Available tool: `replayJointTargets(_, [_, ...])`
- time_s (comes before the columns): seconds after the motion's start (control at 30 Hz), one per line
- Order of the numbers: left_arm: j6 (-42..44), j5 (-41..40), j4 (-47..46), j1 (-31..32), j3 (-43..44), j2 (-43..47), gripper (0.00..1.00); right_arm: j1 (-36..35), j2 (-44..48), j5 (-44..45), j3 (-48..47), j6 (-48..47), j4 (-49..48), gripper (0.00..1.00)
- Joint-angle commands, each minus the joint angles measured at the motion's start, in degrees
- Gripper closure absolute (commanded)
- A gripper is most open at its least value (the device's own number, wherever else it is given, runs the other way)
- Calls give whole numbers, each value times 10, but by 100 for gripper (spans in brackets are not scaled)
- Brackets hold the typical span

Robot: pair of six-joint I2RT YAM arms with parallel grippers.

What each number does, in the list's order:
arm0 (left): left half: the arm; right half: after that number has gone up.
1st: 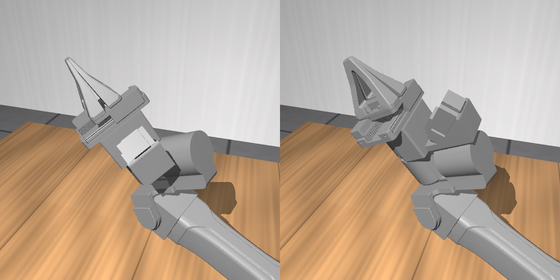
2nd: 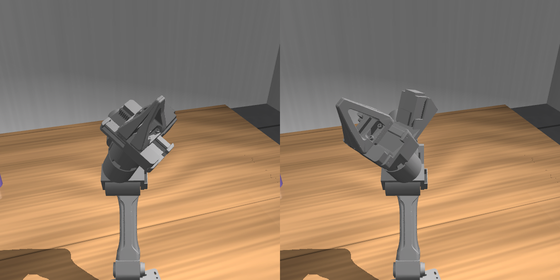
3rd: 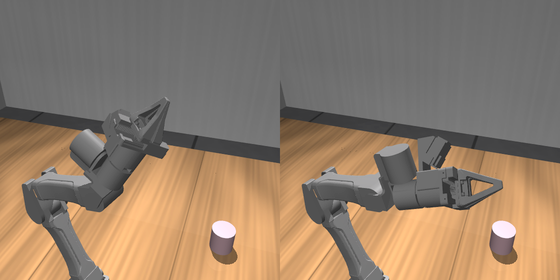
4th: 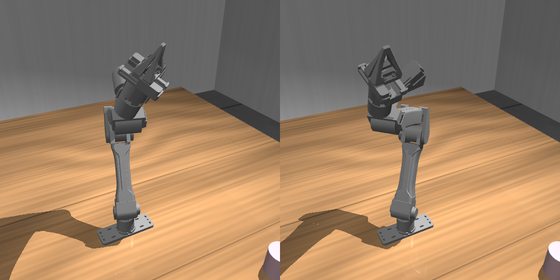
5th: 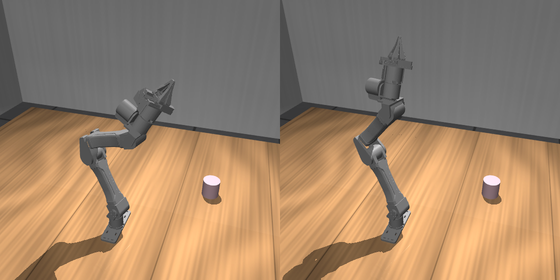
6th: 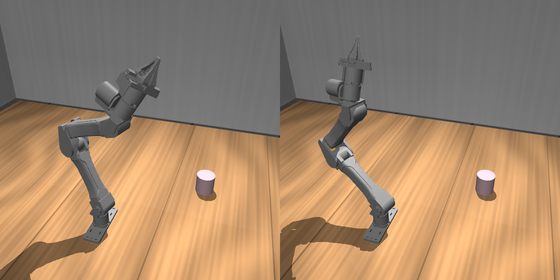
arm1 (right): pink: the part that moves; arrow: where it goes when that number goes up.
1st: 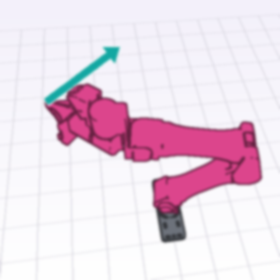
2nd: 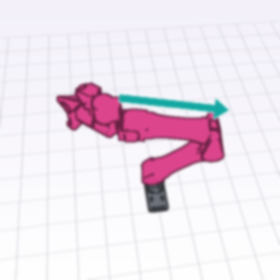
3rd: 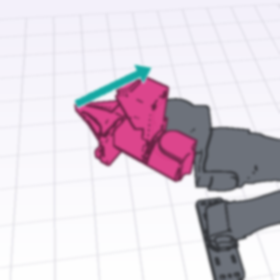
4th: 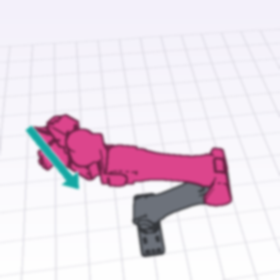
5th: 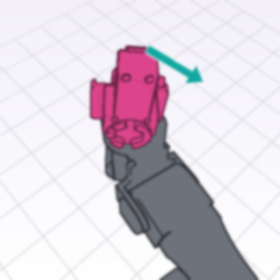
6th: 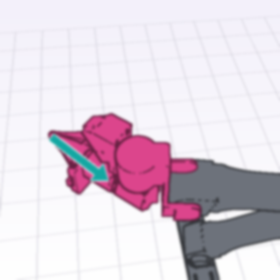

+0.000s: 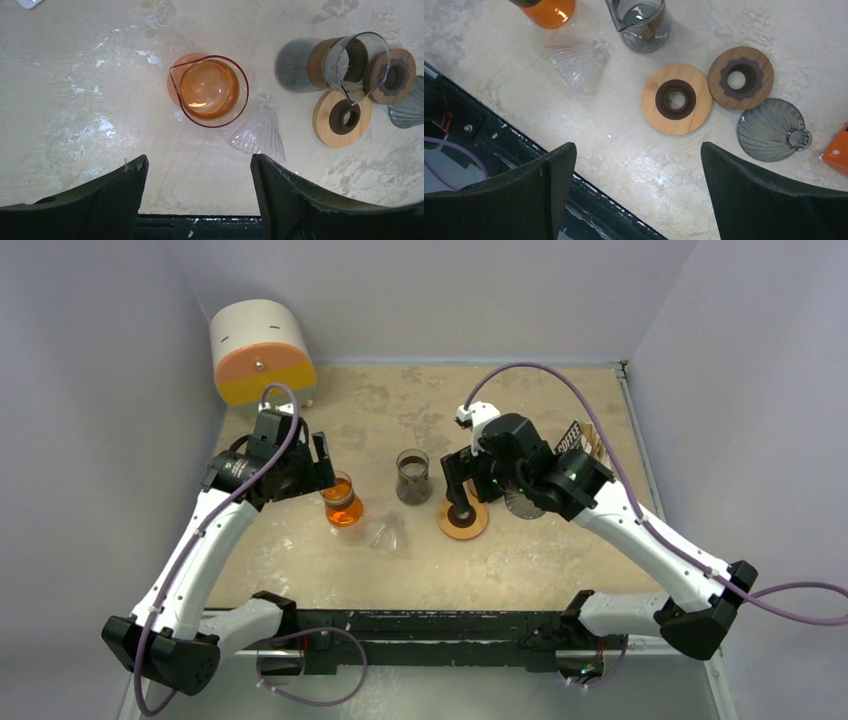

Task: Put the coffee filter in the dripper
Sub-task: Pick up the coffee dripper from the center of the board.

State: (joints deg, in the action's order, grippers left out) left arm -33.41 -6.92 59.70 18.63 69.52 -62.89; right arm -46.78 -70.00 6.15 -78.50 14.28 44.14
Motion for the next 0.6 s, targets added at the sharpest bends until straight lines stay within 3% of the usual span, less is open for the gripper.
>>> replayJointTargets(0.0, [-15,4,8,-19,-2,20,27,-42,-6,36,-7,0,-36,4])
replayJointTargets(0.27, [-25,-43,21,-24,-7,54,24,-136,-54,55,-4,-43,-91,7])
replayJointTargets(0.57, [-21,-69,32,-24,5,91,21,-197,-95,92,47,-96,-197,11])
